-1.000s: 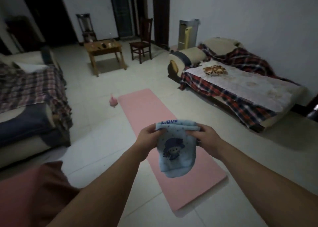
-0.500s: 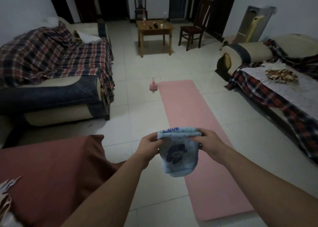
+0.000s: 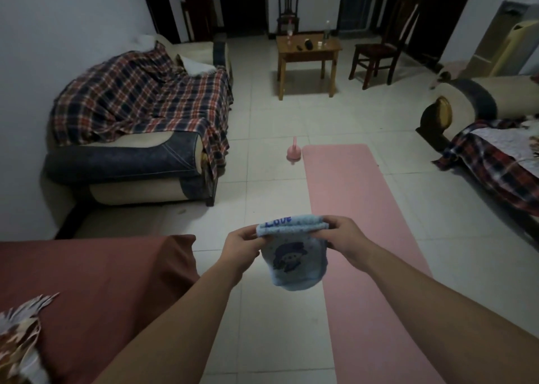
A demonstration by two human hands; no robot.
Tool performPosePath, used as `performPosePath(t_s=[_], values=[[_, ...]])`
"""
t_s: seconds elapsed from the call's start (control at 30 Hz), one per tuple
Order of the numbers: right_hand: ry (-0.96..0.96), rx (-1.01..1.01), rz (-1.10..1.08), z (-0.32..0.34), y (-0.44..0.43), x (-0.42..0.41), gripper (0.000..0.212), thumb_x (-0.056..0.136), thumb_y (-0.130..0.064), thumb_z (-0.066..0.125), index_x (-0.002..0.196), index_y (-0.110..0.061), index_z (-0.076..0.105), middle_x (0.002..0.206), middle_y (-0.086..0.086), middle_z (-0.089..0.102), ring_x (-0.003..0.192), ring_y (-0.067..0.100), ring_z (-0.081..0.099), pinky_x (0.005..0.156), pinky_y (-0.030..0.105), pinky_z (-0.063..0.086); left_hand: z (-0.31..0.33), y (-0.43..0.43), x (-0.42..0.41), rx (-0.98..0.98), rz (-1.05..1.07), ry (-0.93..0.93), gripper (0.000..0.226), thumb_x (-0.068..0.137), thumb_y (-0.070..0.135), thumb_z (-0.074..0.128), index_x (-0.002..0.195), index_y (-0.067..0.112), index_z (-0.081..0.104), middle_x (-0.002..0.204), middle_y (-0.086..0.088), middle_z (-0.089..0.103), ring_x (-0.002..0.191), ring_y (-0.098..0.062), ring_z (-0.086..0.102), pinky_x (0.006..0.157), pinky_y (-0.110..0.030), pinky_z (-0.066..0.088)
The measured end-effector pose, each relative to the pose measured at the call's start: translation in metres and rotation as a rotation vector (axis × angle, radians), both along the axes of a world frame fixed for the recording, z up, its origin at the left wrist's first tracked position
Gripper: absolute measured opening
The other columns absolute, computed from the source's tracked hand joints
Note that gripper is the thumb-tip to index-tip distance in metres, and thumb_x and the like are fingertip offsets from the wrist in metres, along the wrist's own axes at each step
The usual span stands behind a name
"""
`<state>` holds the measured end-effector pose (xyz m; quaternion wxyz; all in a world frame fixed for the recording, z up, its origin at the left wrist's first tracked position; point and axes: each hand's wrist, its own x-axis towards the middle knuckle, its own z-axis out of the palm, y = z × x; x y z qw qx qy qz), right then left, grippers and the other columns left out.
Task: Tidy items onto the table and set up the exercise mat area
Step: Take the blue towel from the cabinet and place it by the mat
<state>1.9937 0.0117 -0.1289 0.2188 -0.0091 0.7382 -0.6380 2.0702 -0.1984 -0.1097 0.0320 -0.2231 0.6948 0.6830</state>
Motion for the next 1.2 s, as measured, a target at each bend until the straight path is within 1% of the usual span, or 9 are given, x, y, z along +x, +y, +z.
performPosePath(t_s=[0.1,0.23,0.37,0.53,0.67,0.77,1.0,1.1,1.2], values=[[0.012,0.009,0.007,-0.002,-0.011,-0.034,0.024,0.082,0.004,0.071,0.094,-0.015,0.076,0.097,0.016,0.075,0.088,0.027,0.07,0.089,0.049,0.056,-0.002,-0.011,-0.03,0.012,0.01,0.003,0.023,0.086,0.003,0.067,0.092,0.025,0.07,0.085,0.003,0.071,0.088,-0.022,0.062,0.09,-0.044,0.05],[0.002,0.03,0.007,-0.01,-0.033,-0.086,0.025,0.083,0.005,0.069,0.095,-0.016,0.076,0.097,0.014,0.076,0.091,0.028,0.07,0.089,0.046,0.057,-0.015,-0.038,-0.083,0.043,-0.016,-0.024,0.022,0.085,0.005,0.069,0.095,0.025,0.072,0.096,-0.001,0.074,0.101,-0.025,0.066,0.094,-0.046,0.053],[-0.022,0.046,-0.035,-0.012,-0.069,-0.142,0.025,0.084,0.007,0.066,0.097,-0.013,0.075,0.101,0.018,0.074,0.089,0.026,0.07,0.084,0.04,0.059,-0.029,-0.075,-0.15,0.105,-0.048,-0.007,0.027,0.085,-0.001,0.063,0.092,0.024,0.074,0.095,-0.002,0.075,0.098,-0.024,0.067,0.089,-0.04,0.055],[-0.05,0.078,-0.043,-0.012,-0.104,-0.2,0.022,0.083,0.002,0.069,0.096,-0.015,0.076,0.097,0.013,0.076,0.091,0.027,0.071,0.088,0.043,0.059,-0.037,-0.113,-0.216,0.119,-0.068,0.001,0.028,0.085,0.001,0.064,0.089,0.026,0.076,0.093,-0.002,0.076,0.097,-0.024,0.068,0.087,-0.041,0.056],[-0.05,0.085,-0.047,-0.01,-0.125,-0.243,0.021,0.084,0.002,0.068,0.094,-0.015,0.076,0.097,0.013,0.076,0.085,0.021,0.069,0.085,0.041,0.057,-0.038,-0.135,-0.264,0.114,-0.091,-0.005,0.023,0.086,0.004,0.065,0.098,0.021,0.075,0.098,-0.003,0.075,0.099,-0.023,0.068,0.086,-0.039,0.056],[-0.057,0.068,-0.053,-0.012,-0.134,-0.28,0.022,0.084,0.003,0.067,0.091,-0.016,0.076,0.09,0.008,0.076,0.084,0.02,0.068,0.086,0.042,0.056,-0.039,-0.147,-0.303,0.095,-0.121,-0.001,0.024,0.087,0.006,0.064,0.104,0.019,0.075,0.101,-0.002,0.075,0.101,-0.023,0.068,0.089,-0.041,0.056],[-0.098,0.002,-0.06,-0.025,-0.146,-0.378,0.021,0.084,0.004,0.068,0.097,-0.011,0.075,0.093,0.011,0.075,0.085,0.02,0.069,0.081,0.036,0.058,-0.041,-0.157,-0.404,0.063,-0.181,0.01,0.026,0.088,0.005,0.062,0.093,0.026,0.076,0.095,0.001,0.076,0.099,-0.023,0.068,0.088,-0.039,0.056],[-0.08,0.019,-0.049,-0.032,-0.147,-0.428,0.02,0.084,-0.002,0.07,0.099,-0.014,0.076,0.1,0.013,0.076,0.093,0.026,0.071,0.09,0.044,0.057,-0.047,-0.158,-0.452,0.056,-0.167,-0.005,0.026,0.089,0.005,0.06,0.095,0.025,0.076,0.098,0.0,0.076,0.102,-0.025,0.067,0.089,-0.04,0.056],[-0.057,0.022,-0.033,-0.037,-0.153,-0.476,0.018,0.081,-0.014,0.073,0.098,-0.018,0.077,0.098,0.007,0.077,0.101,0.031,0.07,0.093,0.048,0.056,-0.053,-0.158,-0.5,0.073,-0.129,-0.002,0.021,0.09,0.018,0.061,0.102,0.027,0.075,0.105,0.0,0.074,0.107,-0.025,0.065,0.094,-0.047,0.053]])
